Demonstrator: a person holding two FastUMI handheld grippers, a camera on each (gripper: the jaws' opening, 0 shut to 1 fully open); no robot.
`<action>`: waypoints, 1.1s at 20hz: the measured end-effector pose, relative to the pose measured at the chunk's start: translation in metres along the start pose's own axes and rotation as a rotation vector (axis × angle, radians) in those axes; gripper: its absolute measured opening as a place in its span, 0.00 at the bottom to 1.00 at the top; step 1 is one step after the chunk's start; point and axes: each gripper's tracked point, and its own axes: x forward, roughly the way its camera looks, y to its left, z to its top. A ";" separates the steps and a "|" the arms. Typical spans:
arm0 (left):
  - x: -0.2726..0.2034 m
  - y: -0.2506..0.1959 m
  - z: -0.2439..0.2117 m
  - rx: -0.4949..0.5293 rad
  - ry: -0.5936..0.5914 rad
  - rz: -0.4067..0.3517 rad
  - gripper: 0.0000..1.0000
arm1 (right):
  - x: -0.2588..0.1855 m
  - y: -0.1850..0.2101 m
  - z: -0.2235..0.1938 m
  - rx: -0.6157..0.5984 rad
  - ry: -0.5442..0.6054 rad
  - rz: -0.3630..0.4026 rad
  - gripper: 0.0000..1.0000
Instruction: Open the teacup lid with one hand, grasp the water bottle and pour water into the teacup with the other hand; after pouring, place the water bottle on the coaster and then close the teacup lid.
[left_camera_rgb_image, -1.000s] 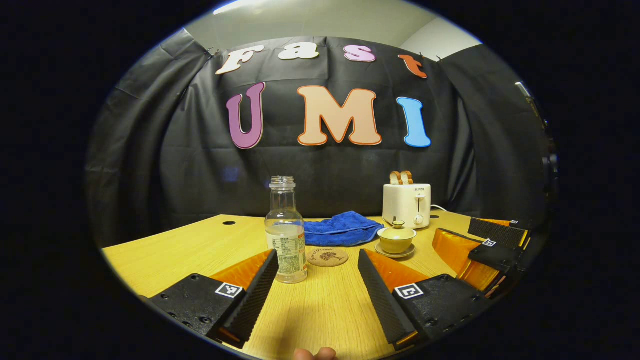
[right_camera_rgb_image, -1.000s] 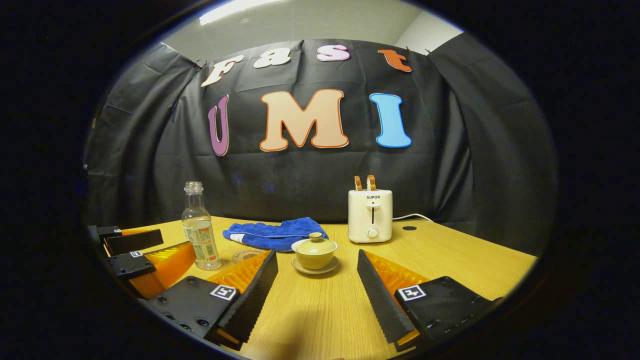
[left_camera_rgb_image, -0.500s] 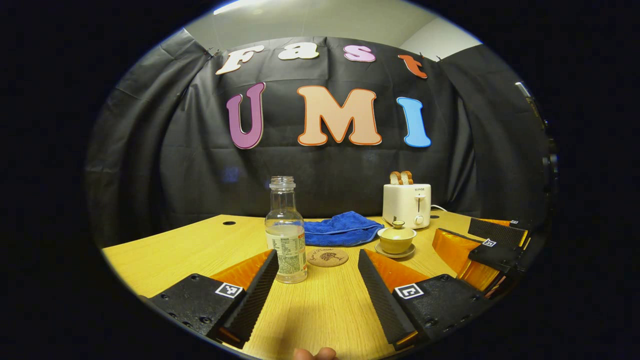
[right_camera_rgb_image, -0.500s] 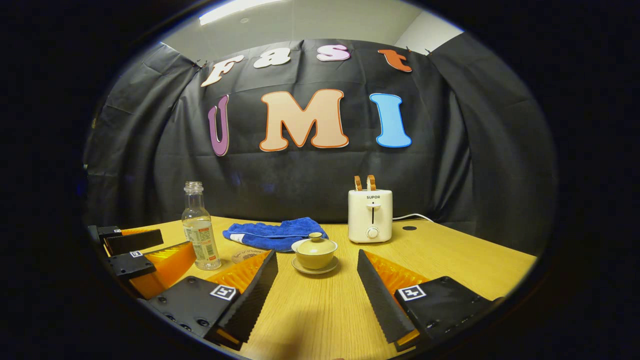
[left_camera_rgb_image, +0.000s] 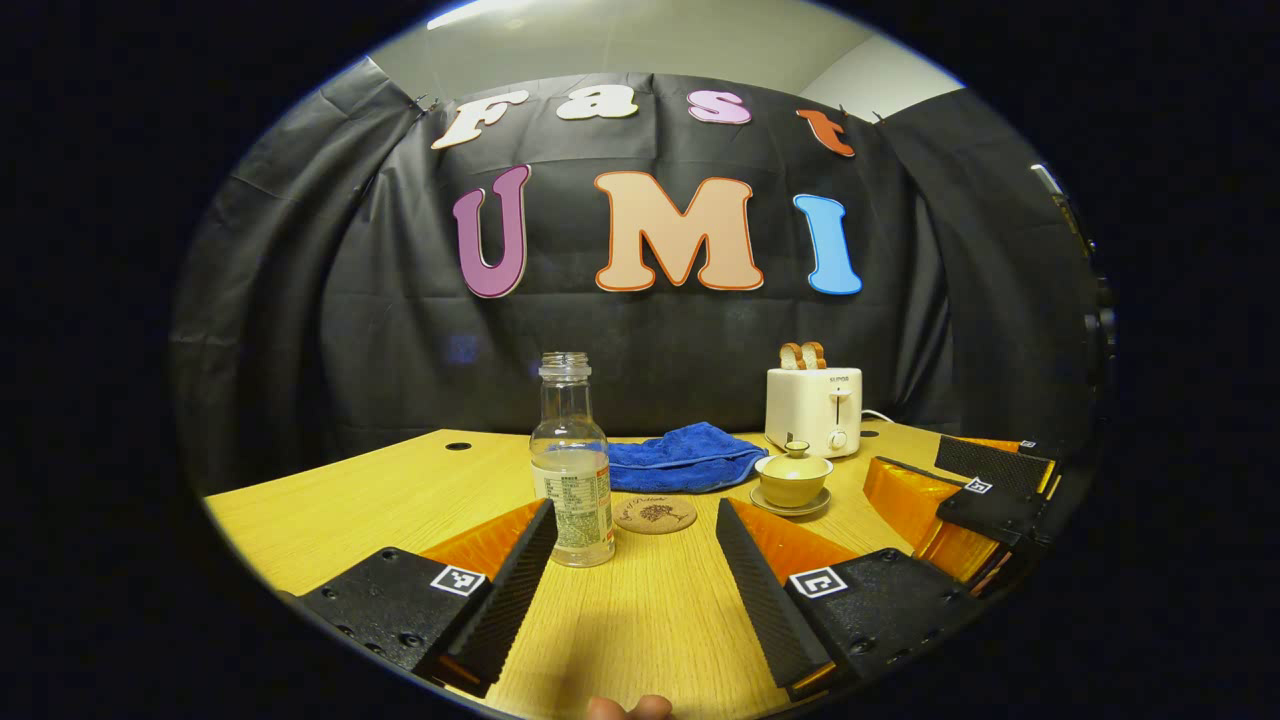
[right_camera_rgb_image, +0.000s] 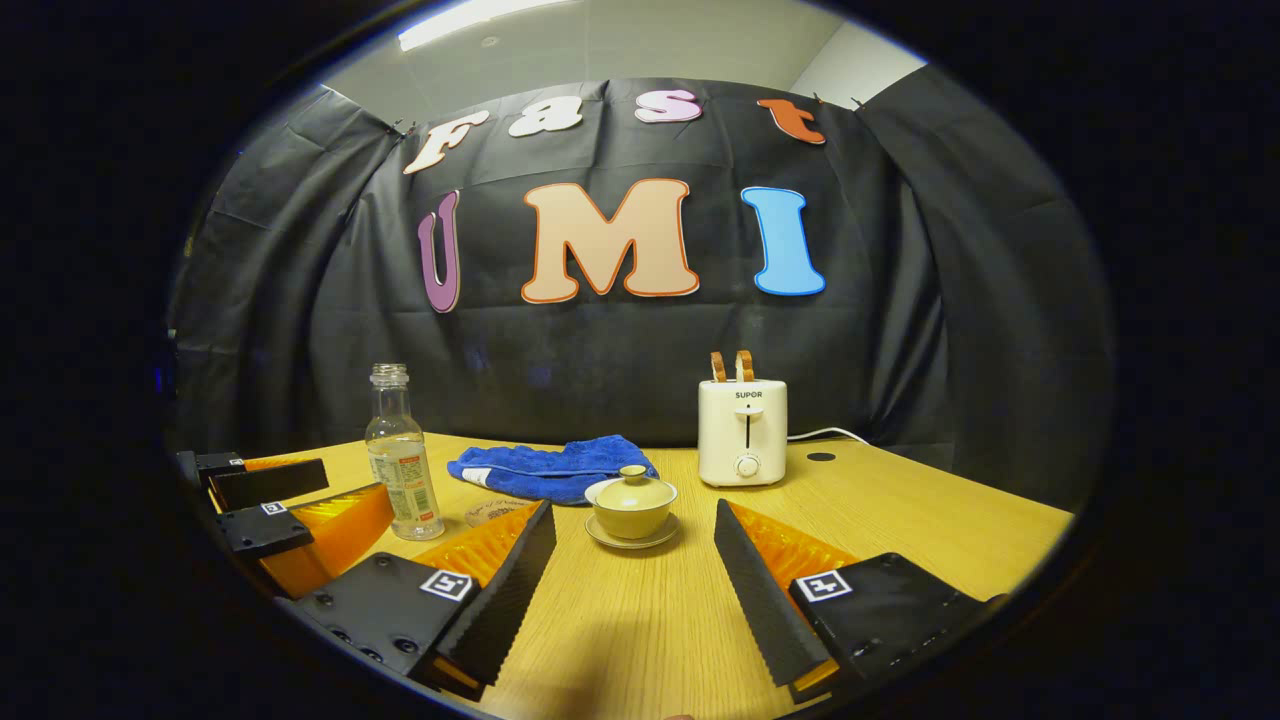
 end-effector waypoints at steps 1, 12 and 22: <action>0.000 -0.001 -0.001 0.000 0.000 -0.005 0.94 | 0.003 -0.001 0.000 0.000 0.005 0.001 0.96; -0.001 -0.003 0.000 0.000 0.000 -0.015 0.94 | 0.099 0.004 0.012 -0.139 0.047 0.017 1.00; -0.002 -0.005 0.000 0.000 0.005 -0.023 0.94 | 0.177 0.016 -0.001 -0.146 0.108 0.022 0.97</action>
